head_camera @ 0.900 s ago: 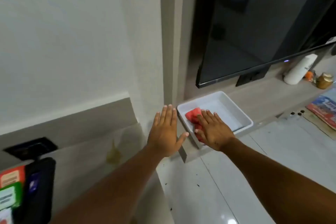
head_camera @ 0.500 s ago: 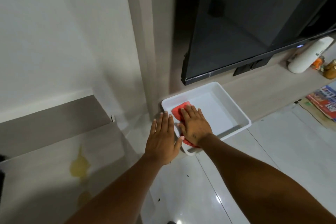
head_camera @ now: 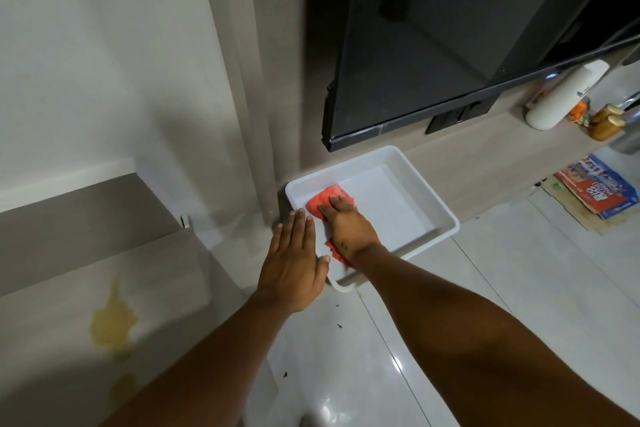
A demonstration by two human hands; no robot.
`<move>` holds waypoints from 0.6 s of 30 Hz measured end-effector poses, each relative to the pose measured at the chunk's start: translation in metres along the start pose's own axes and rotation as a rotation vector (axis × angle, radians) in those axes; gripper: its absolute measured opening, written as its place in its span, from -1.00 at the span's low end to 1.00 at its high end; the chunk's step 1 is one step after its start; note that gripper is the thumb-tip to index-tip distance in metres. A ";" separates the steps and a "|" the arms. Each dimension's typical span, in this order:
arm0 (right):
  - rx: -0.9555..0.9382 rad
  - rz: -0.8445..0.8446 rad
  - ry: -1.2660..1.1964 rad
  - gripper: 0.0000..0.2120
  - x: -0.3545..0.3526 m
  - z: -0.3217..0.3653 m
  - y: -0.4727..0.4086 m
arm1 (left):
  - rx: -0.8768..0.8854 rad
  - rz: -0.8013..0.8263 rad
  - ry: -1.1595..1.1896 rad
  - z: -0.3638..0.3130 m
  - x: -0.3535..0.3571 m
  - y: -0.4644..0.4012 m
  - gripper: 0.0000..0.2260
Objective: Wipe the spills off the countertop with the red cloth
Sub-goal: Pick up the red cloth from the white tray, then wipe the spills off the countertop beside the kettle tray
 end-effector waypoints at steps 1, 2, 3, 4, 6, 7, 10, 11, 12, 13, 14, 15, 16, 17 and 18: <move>0.017 0.007 -0.072 -0.44 -0.005 0.001 0.001 | 0.007 0.000 0.009 0.000 -0.003 0.002 -0.26; 0.028 0.003 -0.131 -0.45 -0.011 0.002 0.004 | 0.014 -0.005 0.016 0.000 -0.007 0.006 -0.27; 0.027 -0.012 -0.152 -0.43 -0.017 0.006 0.009 | 0.023 -0.005 0.019 0.001 -0.012 0.010 -0.28; 0.015 -0.036 -0.132 -0.37 -0.023 0.010 0.016 | 0.030 -0.003 0.021 0.001 -0.019 0.017 -0.30; -0.027 -0.104 -0.044 -0.20 -0.034 0.023 0.032 | 0.043 -0.013 0.026 0.002 -0.032 0.033 -0.31; -0.042 -0.142 -0.017 -0.15 -0.039 0.033 0.042 | 0.047 -0.025 0.029 0.002 -0.041 0.044 -0.31; -0.077 -0.220 -0.005 -0.18 -0.048 0.065 0.082 | 0.055 -0.070 0.022 0.002 -0.069 0.082 -0.31; -0.089 -0.227 -0.002 -0.17 -0.048 0.076 0.096 | 0.054 -0.085 0.029 0.003 -0.077 0.094 -0.31; -0.100 -0.225 0.002 -0.16 -0.045 0.089 0.113 | 0.048 -0.102 0.032 0.005 -0.087 0.111 -0.31; -0.108 -0.220 0.005 -0.13 -0.041 0.102 0.131 | 0.043 -0.114 0.028 0.007 -0.096 0.129 -0.31; -0.115 -0.214 0.005 -0.11 -0.035 0.115 0.149 | 0.034 -0.120 0.017 0.010 -0.105 0.149 -0.31; -0.123 -0.209 -0.001 -0.09 -0.027 0.128 0.168 | 0.024 -0.116 0.006 0.014 -0.113 0.170 -0.31; -0.131 -0.203 -0.012 -0.07 -0.019 0.138 0.185 | 0.018 -0.108 0.004 0.016 -0.118 0.188 -0.32; -0.144 -0.196 -0.027 -0.04 -0.009 0.151 0.205 | 0.004 -0.114 -0.001 0.022 -0.124 0.211 -0.32; -0.159 -0.189 -0.043 -0.03 0.000 0.163 0.223 | -0.011 -0.123 -0.010 0.028 -0.130 0.233 -0.32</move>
Point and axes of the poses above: each hand's wrist, its own y-axis away from the middle knuckle, its own x-axis out of the palm, z = x × y, the point moved 5 cm from there along -y, towards the middle knuckle, and after that the axes turned 10 degrees about x, right-handed, at the moved point
